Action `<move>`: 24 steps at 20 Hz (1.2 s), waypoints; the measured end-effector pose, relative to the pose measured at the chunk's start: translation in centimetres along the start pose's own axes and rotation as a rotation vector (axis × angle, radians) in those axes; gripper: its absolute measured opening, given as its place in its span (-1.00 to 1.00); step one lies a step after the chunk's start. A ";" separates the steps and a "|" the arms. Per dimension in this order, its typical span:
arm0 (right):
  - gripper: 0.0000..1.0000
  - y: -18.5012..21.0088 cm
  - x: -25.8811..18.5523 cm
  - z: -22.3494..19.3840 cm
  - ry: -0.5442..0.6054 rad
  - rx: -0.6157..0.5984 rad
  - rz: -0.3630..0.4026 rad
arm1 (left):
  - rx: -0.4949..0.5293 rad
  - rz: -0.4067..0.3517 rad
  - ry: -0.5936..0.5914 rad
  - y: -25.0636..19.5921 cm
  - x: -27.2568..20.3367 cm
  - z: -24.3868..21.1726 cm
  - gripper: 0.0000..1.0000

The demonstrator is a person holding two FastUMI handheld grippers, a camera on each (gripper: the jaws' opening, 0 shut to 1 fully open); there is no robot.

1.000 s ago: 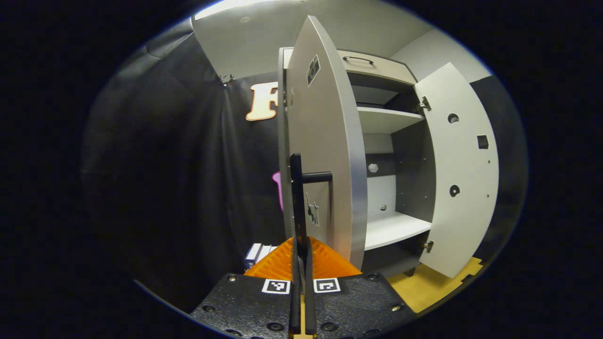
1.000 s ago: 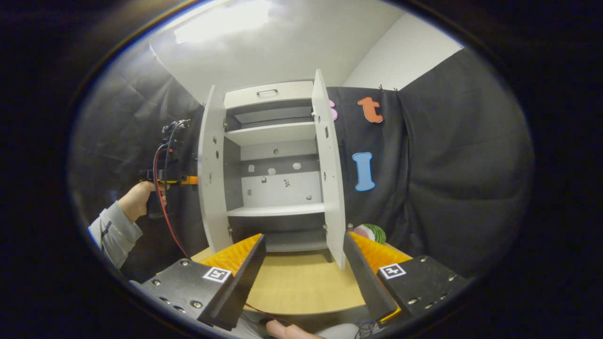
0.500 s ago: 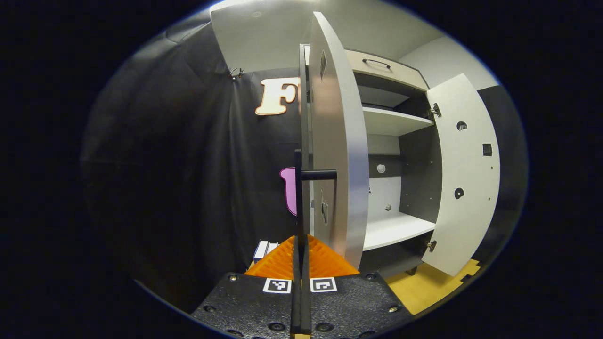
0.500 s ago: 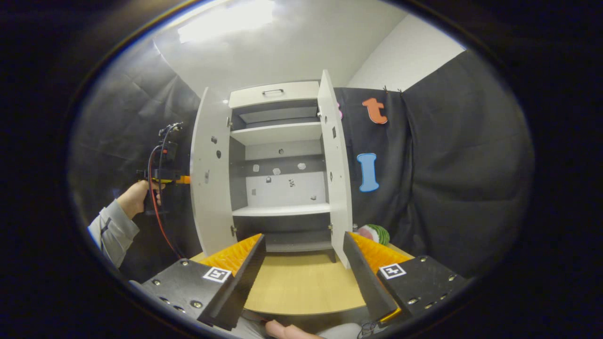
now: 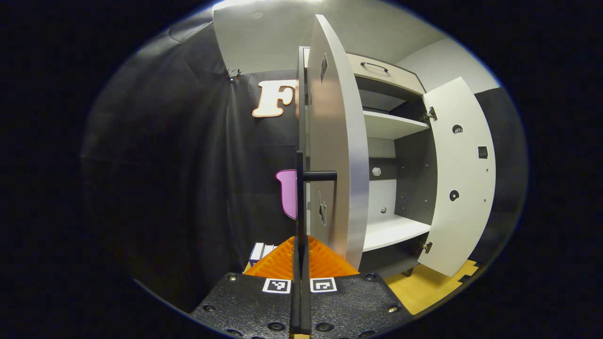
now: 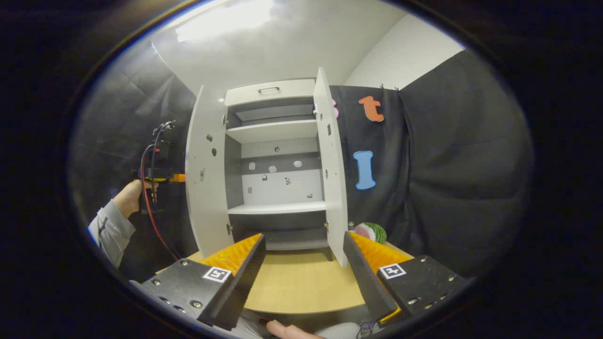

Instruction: Open the right door of the double-door shoe cabinet with the right hand, and open the left door with the left hand.

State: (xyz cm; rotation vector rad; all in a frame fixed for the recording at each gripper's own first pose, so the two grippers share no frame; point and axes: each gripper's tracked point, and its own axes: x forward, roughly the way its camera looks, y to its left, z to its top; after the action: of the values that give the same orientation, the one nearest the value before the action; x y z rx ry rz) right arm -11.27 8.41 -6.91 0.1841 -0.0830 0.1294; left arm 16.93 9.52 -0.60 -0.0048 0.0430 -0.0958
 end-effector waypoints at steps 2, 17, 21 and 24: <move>0.87 -0.7 0.2 0.0 -0.002 0.013 -0.016 | 0.014 0.011 -0.006 -0.1 -0.3 0.2 -0.98; 0.87 -1.2 1.0 1.5 -0.043 -0.026 -0.030 | 0.082 0.153 0.039 -3.3 -11.5 -1.0 0.94; 0.97 -1.6 1.3 2.1 -0.047 -0.019 -0.042 | 0.051 0.112 0.025 -6.8 -14.5 -1.2 0.95; 0.97 -2.2 1.3 2.3 -0.045 -0.019 -0.055 | 0.007 0.111 0.021 -7.9 -16.1 -1.8 0.95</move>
State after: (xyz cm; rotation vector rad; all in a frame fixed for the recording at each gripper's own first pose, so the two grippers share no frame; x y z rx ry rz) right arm -9.83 6.01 -4.92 0.1700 -0.1236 0.0693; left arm 0.10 3.16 -1.68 0.0051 0.0638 0.0148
